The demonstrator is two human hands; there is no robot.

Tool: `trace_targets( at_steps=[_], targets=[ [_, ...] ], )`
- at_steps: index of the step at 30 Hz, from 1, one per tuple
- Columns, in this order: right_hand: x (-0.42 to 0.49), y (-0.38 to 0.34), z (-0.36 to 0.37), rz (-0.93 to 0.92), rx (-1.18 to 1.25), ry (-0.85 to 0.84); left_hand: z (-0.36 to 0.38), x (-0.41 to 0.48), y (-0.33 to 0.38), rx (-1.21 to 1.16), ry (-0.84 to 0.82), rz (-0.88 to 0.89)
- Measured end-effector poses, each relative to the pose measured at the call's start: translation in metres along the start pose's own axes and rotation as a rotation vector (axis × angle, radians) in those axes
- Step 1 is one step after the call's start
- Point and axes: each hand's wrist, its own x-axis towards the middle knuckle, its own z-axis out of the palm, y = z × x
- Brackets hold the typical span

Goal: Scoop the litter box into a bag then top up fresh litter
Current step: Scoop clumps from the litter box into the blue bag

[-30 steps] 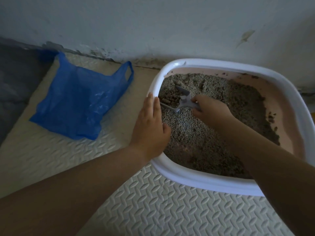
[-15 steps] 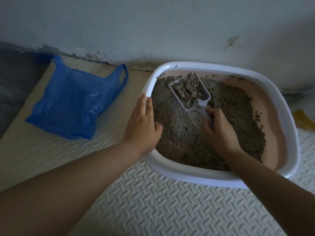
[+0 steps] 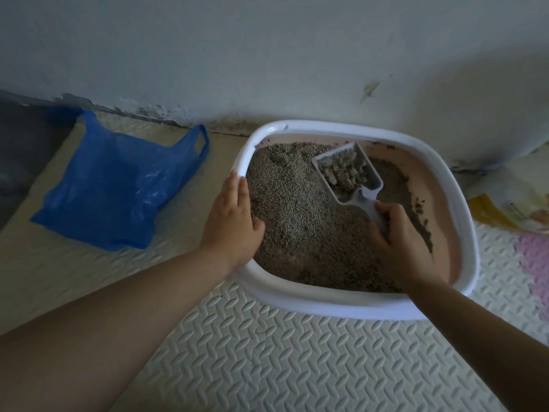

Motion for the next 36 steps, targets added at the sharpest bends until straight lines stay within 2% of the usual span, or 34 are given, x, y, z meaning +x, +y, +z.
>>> trace_targets(
  at_steps=[5, 12, 23, 28, 36],
  targets=[
    [0.004, 0.007, 0.017, 0.089, -0.105, -0.154, 0.000, 0.000, 0.000, -0.008, 0.004, 0.001],
    [0.048, 0.001, 0.047, 0.239, -0.117, -0.264, 0.005, 0.002, -0.002, -0.037, 0.032, 0.018],
    [0.103, -0.026, 0.099, 0.342, 0.073, -0.123, 0.010, 0.004, -0.006, -0.050, 0.049, 0.029],
    [0.088, -0.023, 0.102, 0.330, 0.186, -0.098, 0.009, 0.004, -0.005, -0.041, 0.045, 0.033],
    [0.028, -0.013, 0.044, 0.056, 0.162, -0.071, 0.008, 0.004, -0.004, -0.019, 0.020, 0.011]
  ],
)
